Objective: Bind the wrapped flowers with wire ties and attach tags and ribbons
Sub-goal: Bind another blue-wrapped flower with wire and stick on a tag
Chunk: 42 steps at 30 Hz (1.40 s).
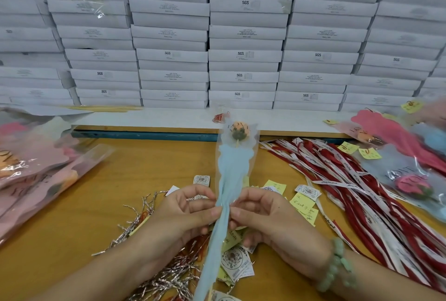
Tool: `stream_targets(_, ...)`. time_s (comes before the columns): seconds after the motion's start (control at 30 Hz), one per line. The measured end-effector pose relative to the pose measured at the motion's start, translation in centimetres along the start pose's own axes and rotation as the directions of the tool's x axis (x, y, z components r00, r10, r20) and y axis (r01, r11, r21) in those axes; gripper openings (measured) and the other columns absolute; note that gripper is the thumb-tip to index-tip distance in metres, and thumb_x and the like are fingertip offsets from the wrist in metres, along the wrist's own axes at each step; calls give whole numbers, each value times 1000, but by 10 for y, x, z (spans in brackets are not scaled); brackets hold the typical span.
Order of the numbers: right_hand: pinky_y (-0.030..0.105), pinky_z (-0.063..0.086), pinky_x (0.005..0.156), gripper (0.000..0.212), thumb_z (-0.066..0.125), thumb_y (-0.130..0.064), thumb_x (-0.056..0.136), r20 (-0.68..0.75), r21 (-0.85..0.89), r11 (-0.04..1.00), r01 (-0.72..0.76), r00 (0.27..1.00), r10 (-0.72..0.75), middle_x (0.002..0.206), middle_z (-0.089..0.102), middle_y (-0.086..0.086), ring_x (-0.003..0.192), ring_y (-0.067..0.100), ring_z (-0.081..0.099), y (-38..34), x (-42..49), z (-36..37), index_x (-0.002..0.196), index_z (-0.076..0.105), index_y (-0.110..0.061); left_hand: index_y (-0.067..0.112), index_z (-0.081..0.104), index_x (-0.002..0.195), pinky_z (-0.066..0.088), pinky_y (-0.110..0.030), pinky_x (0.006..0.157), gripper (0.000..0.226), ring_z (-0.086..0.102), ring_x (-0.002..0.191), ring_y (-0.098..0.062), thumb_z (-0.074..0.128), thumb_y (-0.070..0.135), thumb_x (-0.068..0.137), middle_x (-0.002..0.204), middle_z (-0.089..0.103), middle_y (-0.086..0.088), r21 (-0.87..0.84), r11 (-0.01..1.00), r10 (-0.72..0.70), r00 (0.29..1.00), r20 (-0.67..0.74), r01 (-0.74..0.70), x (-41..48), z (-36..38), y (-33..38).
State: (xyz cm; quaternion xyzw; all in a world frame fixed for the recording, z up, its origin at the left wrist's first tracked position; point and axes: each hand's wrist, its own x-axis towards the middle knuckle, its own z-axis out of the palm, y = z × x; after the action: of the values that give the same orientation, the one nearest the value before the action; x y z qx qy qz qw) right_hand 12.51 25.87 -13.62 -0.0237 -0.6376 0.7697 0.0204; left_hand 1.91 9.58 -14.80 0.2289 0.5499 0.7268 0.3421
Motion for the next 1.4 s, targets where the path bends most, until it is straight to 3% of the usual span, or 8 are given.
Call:
stream_targets(0.2, 22, 50, 49, 16, 68, -3, 86, -58, -184, 979, 86, 993, -99, 78, 68, 10, 69, 17, 63, 0, -1, 1, 99, 63, 4, 16, 69, 77, 52, -21, 52, 32, 72, 75, -34, 92, 14, 56, 89, 69, -30, 3, 1000, 2, 999, 45, -2, -1, 1, 0)
stream_targets(0.5, 22, 50, 48, 8, 70, -2, 85, -46, -261, 957, 128, 988, -145, 81, 66, 12, 65, 13, 63, 0, -1, 2, 88, 63, -6, 16, 69, 79, 56, -24, 56, 30, 69, 78, -28, 90, 12, 57, 91, 67, -24, 17, 1000, -19, 996, 82, 18, 0, -1, -2)
stream_targets(0.67, 22, 47, 45, 8, 72, -4, 85, -49, -299, 942, 155, 983, -177, 80, 66, 5, 60, 14, 55, 3, 0, -1, 87, 65, -8, 13, 69, 82, 58, -25, 62, 28, 70, 77, -22, 89, 8, 62, 103, 70, -17, -13, 1000, -22, 995, 101, 24, 0, -1, -3)
stream_targets(0.9, 16, 40, 52, 37, 81, -13, 76, -167, -384, 914, 132, 963, -210, 70, 52, -8, 56, 7, 45, 6, -1, -3, 88, 46, -17, 4, 54, 100, 57, -24, 56, 42, 70, 75, -21, 83, 0, 69, 114, 68, -27, -21, 999, -43, 993, 113, 46, 1, -1, -2)
stream_targets(1.0, 16, 37, 51, 33, 78, -12, 78, -159, -428, 892, 145, 960, -232, 64, 47, -8, 54, 6, 39, 5, -2, -1, 81, 45, -17, 6, 54, 96, 55, -21, 50, 41, 70, 71, -20, 82, 2, 67, 111, 69, -26, -26, 999, -36, 993, 110, 39, 0, 1, -1)
stream_targets(1.13, 17, 35, 52, 32, 76, -10, 77, -138, -484, 858, 174, 953, -271, 71, 55, 12, 54, 6, 37, 0, -4, 2, 69, 46, -18, 13, 59, 81, 53, -21, 51, 30, 69, 66, -20, 84, 1, 71, 95, 72, -22, -9, 999, -35, 990, 139, 37, -1, 2, 0)
stream_targets(1.2, 15, 35, 52, 34, 74, -6, 77, -108, -509, 832, 222, 942, -317, 67, 58, 3, 52, 2, 36, -2, -5, 5, 65, 45, -20, 16, 60, 75, 54, -22, 52, 27, 69, 68, -21, 83, 2, 71, 93, 71, -22, -7, 999, -49, 989, 138, 50, 0, 1, -2)
stream_targets(1.4, 13, 28, 49, 37, 74, -11, 77, -67, -597, 751, 283, 915, -398, 50, 37, -12, 48, 4, 31, -1, -7, 6, 63, 41, -17, 16, 58, 72, 56, -22, 55, 28, 68, 71, -21, 83, 6, 65, 88, 71, -15, -24, 996, -75, 985, 158, 80, 1, 1, -5)
